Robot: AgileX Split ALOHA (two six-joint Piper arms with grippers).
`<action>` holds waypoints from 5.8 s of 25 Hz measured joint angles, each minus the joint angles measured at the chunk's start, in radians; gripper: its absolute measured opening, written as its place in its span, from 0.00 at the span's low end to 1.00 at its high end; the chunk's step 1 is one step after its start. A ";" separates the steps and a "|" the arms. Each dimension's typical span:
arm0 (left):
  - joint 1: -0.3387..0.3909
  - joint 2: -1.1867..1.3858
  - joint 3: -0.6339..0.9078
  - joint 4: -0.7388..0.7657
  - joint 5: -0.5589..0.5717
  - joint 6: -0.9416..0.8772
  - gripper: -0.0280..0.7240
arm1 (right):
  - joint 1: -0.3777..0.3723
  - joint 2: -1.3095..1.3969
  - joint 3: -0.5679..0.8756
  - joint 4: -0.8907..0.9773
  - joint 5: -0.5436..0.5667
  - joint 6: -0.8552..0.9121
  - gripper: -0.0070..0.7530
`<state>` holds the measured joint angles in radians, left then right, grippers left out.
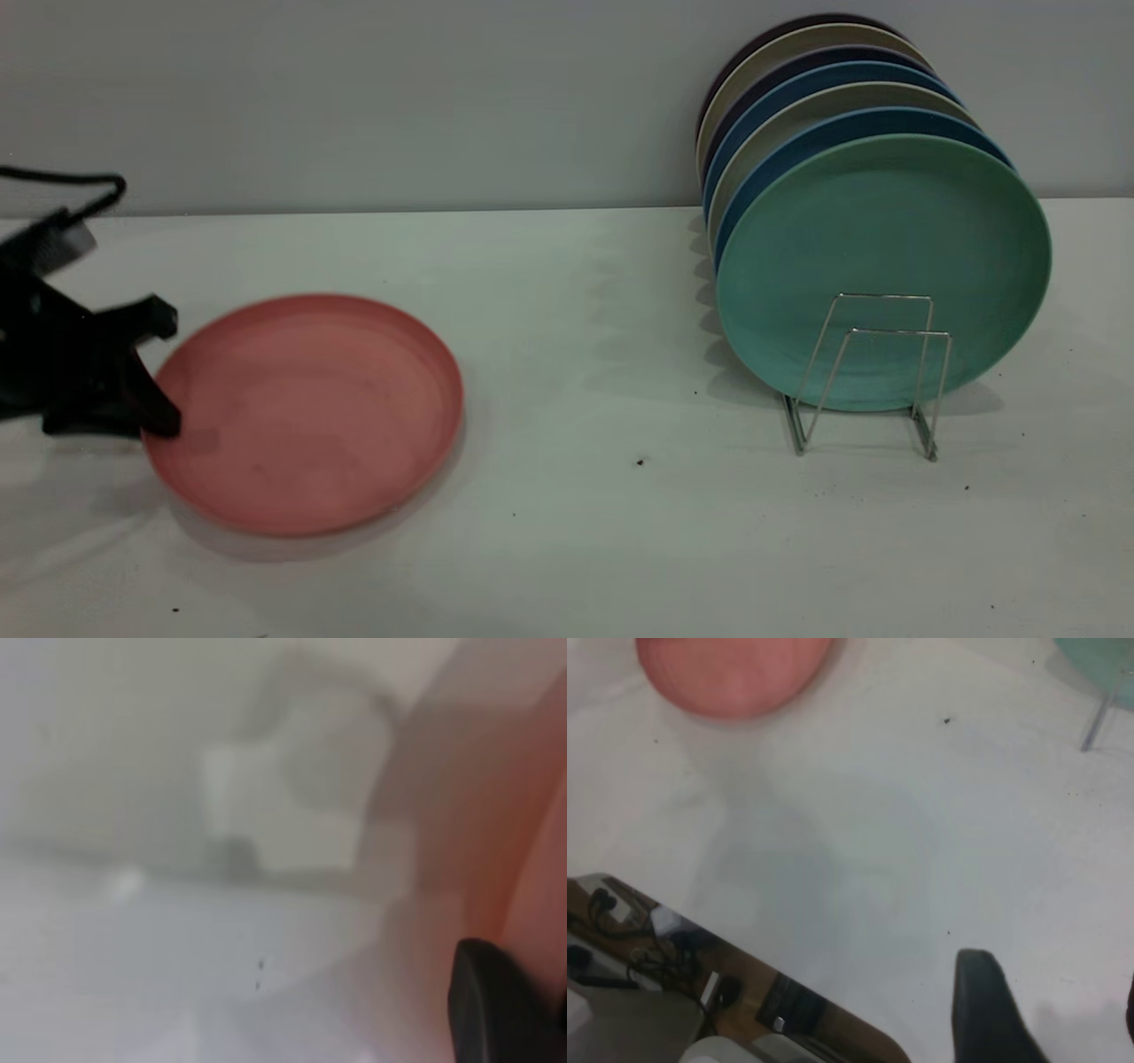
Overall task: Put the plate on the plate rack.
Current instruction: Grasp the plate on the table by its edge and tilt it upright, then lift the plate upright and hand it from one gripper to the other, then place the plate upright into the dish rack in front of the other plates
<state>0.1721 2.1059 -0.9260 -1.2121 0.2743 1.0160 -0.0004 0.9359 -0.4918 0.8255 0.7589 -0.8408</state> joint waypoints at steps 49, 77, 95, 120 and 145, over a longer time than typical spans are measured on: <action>-0.370 -0.169 0.001 -0.265 0.160 0.299 0.06 | 0.001 0.593 -0.013 0.824 0.034 -0.778 0.53; -0.561 -0.168 -0.025 -0.436 0.305 0.425 0.08 | 0.002 0.747 -0.063 0.925 0.043 -0.940 0.21; -0.182 -0.169 -0.029 -0.324 0.344 0.374 0.45 | -0.117 0.607 -0.202 0.412 0.012 -1.281 0.21; -0.182 -0.169 -0.029 -0.265 0.317 0.375 0.46 | -0.075 0.709 -0.659 0.070 -0.016 -1.281 0.21; -0.182 -0.169 -0.029 -0.264 0.283 0.375 0.46 | 0.012 0.882 -0.703 0.089 -0.054 -1.281 0.21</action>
<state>-0.0095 1.9369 -0.9547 -1.4761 0.5577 1.3911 0.0114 1.8184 -1.1949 0.9150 0.7048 -2.1219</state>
